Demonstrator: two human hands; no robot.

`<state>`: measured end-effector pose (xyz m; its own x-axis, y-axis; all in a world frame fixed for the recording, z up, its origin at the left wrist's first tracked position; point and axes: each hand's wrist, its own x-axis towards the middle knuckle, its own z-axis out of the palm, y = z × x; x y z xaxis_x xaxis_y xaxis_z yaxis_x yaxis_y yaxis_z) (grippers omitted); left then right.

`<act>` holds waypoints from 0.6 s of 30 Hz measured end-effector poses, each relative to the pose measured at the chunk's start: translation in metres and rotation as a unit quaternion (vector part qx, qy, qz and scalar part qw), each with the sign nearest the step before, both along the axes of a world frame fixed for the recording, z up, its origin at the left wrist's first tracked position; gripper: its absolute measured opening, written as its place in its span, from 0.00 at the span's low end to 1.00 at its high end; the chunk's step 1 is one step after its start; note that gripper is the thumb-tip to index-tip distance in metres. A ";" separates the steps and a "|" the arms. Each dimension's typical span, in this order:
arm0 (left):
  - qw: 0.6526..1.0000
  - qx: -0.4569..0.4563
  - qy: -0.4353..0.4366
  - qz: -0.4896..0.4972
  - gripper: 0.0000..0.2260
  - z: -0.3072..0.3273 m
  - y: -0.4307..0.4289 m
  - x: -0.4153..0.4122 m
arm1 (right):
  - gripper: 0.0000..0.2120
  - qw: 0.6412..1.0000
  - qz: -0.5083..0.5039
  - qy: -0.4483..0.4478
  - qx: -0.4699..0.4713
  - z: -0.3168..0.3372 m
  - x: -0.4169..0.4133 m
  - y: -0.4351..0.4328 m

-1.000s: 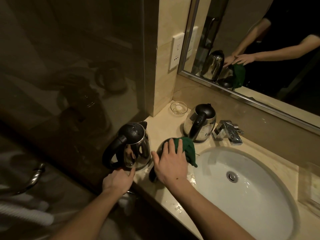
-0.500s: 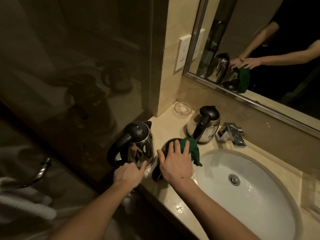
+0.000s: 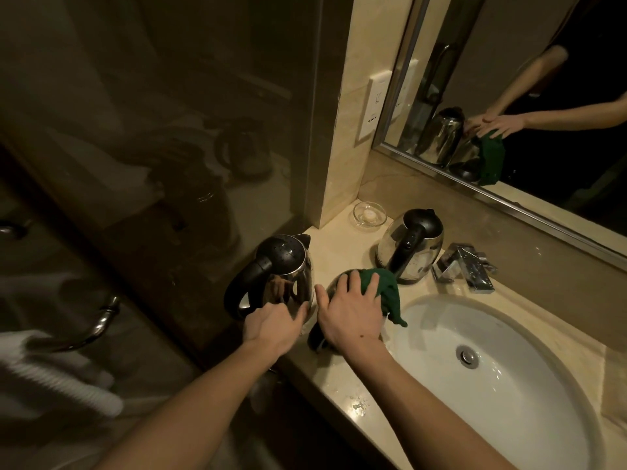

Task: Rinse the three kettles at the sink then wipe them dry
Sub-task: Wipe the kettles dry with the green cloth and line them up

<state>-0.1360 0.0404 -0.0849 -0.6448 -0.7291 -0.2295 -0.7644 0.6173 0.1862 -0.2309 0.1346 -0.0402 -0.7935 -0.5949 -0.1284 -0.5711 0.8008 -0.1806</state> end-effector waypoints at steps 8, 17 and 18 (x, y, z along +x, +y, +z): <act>1.000 0.002 -0.008 0.001 0.29 0.005 0.002 -0.001 | 0.34 0.974 -0.163 -0.100 -0.120 -0.018 -0.040 0.026; 0.987 0.104 0.109 0.051 0.30 -0.005 0.018 -0.025 | 0.27 0.856 -0.226 -0.295 -0.359 -0.034 -0.050 0.053; 0.983 0.120 0.124 0.065 0.31 -0.004 0.020 -0.029 | 0.25 0.845 -0.236 -0.314 -0.364 -0.035 -0.052 0.056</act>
<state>-0.1652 0.0604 -0.0890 -0.6073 -0.7534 -0.2521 -0.7465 0.4325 0.5056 -0.2824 0.1904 -0.0755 -0.8752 -0.3344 -0.3495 0.1726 0.4591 -0.8715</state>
